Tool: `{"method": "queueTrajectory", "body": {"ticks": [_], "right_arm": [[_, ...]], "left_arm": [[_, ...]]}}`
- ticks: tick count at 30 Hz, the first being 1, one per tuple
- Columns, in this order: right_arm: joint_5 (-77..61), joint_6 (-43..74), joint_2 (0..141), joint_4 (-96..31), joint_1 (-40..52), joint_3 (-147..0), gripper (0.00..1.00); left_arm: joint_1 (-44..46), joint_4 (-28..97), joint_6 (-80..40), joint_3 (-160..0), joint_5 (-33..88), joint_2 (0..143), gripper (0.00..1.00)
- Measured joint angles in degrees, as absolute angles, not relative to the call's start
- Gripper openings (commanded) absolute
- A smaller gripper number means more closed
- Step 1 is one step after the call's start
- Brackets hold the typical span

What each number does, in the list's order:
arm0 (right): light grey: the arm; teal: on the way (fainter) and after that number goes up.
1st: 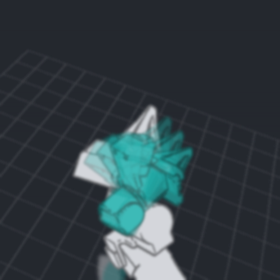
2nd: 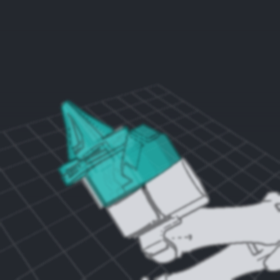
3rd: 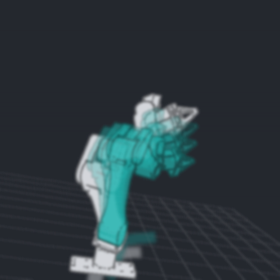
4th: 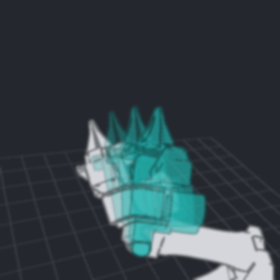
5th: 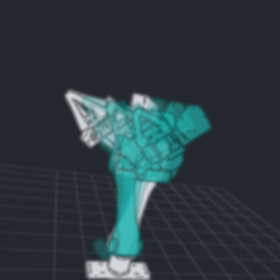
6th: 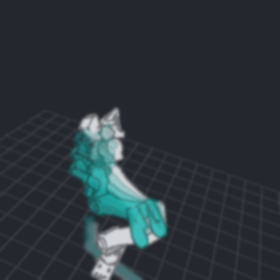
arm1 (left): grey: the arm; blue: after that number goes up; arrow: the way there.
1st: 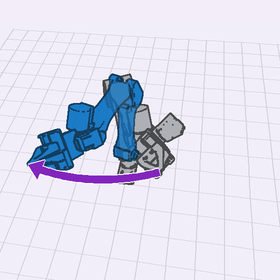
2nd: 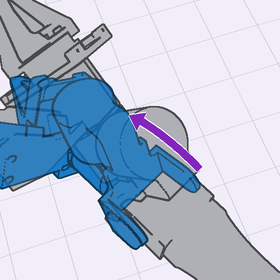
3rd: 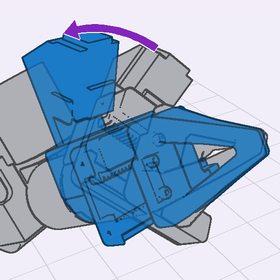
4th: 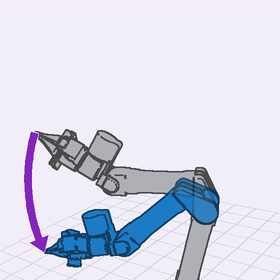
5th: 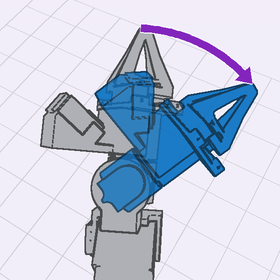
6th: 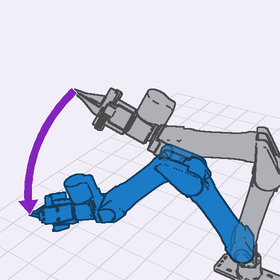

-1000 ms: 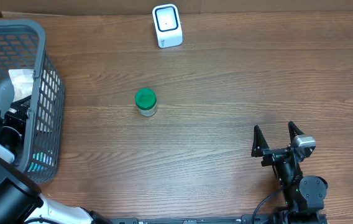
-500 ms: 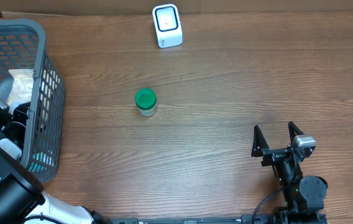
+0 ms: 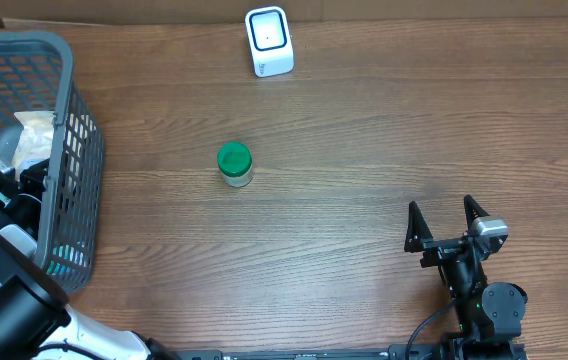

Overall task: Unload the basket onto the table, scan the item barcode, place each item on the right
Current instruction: 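Grasp the kraft paper pouch with the left gripper inside the basket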

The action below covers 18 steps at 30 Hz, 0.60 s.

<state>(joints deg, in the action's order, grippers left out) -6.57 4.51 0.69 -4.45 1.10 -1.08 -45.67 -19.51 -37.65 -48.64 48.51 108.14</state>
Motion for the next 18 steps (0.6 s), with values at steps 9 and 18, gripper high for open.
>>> {"method": "queueTrajectory", "body": {"ticks": [9, 18], "right_arm": [[-6.55, 4.49, 0.69, -4.45, 1.10, -1.06, 1.00], [-6.57, 4.47, 0.69, -4.45, 1.10, -1.06, 1.00]], "left_arm": [[-45.34, -16.97, -46.48, -48.69, 47.09, 92.77, 0.17], [-44.97, -6.11, -48.29, -50.78, 41.21, 74.26, 0.15]]}}
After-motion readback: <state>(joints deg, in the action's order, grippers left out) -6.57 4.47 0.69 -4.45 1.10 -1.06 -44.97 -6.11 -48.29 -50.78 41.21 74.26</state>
